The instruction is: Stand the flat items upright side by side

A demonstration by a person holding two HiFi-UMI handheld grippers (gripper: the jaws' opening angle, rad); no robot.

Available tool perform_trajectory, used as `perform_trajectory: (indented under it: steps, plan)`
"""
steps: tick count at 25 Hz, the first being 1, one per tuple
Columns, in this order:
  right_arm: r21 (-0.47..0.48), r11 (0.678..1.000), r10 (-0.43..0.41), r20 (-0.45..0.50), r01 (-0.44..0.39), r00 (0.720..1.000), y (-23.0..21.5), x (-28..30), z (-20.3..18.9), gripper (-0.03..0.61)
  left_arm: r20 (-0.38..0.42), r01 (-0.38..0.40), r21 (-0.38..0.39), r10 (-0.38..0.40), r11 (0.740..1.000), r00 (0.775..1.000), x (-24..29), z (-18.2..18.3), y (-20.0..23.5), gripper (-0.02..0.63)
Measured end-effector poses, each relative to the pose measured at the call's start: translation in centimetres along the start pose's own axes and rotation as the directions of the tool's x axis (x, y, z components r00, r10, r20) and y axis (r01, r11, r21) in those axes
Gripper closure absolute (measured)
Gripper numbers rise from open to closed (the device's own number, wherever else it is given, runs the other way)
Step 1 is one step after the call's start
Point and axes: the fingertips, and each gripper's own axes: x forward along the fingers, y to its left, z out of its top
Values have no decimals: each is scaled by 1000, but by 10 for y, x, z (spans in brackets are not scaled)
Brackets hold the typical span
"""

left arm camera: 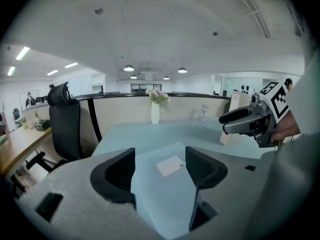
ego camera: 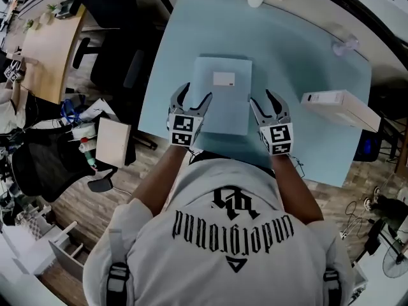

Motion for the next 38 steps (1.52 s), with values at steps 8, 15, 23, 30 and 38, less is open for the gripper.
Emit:
perform_trajectory:
  steps: [8, 15, 23, 30, 38]
  plan:
    - [279, 960, 91, -289, -7, 953, 8, 58, -91, 341, -264, 70, -224, -130, 972, 956, 45, -96, 22, 290]
    - [488, 872, 218, -441, 28, 871, 16, 88, -160, 337, -426, 71, -398, -253, 914, 869, 70, -155, 26, 290]
    - [572, 820, 311, -449, 3, 838, 21, 96, -168, 364, -439, 90, -479, -327, 873, 837, 76, -168, 20, 327]
    - [575, 818, 294, -438, 13, 850, 22, 94, -163, 376, -448, 69, -453, -294, 889, 844, 74, -163, 21, 336]
    - [520, 854, 220, -396, 21, 891, 11, 63, -137, 383, -397, 102, -364, -253, 926, 882, 60, -127, 3, 341]
